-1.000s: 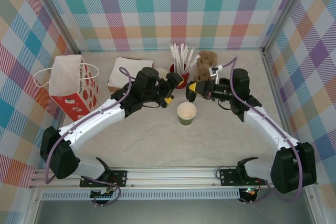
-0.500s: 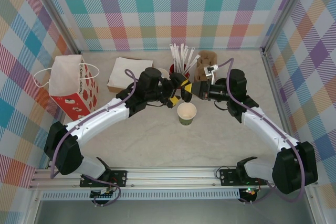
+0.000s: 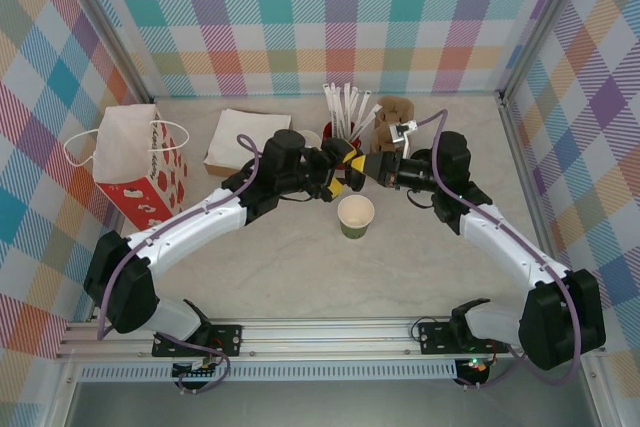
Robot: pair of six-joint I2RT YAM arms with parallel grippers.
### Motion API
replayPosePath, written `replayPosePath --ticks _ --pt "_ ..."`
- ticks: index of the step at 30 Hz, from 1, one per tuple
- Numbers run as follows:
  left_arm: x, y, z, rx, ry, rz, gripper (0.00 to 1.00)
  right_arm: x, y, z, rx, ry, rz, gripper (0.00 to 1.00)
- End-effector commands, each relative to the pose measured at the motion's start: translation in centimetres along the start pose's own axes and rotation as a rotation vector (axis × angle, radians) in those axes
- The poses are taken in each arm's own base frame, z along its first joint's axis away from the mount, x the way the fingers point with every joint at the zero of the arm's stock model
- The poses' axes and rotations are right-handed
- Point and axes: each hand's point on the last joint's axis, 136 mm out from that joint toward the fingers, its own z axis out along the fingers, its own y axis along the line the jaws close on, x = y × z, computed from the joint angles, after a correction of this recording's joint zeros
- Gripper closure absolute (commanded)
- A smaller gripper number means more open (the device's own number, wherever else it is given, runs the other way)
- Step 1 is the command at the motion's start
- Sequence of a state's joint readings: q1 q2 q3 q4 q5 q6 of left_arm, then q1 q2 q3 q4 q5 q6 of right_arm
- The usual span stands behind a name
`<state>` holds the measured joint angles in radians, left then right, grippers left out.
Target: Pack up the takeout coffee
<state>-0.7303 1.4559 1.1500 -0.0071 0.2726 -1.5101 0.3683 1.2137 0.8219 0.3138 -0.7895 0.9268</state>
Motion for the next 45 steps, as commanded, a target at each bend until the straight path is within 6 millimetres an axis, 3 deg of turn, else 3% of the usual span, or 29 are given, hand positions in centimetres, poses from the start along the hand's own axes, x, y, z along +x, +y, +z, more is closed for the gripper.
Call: replayPosePath --ticks 1,30,40,45 --pt "0.5 -0.9 -0.1 0.046 0.036 -0.024 0.2 0.2 1.0 0.1 -0.038 -0.004 -0.047 0.92" --pt "1.4 -3.1 -0.6 0.126 0.081 -0.054 0.18 0.5 -0.2 0.5 -0.018 -0.004 -0.027 0.91" --pt "1.3 -2.8 -0.6 0.119 0.073 -0.046 0.23 0.9 -0.5 0.4 -0.001 0.009 -0.025 0.88" --pt "1.0 -1.9 -0.7 0.072 0.051 -0.012 0.24 1.3 -0.8 0.1 0.018 0.012 -0.027 0.81"
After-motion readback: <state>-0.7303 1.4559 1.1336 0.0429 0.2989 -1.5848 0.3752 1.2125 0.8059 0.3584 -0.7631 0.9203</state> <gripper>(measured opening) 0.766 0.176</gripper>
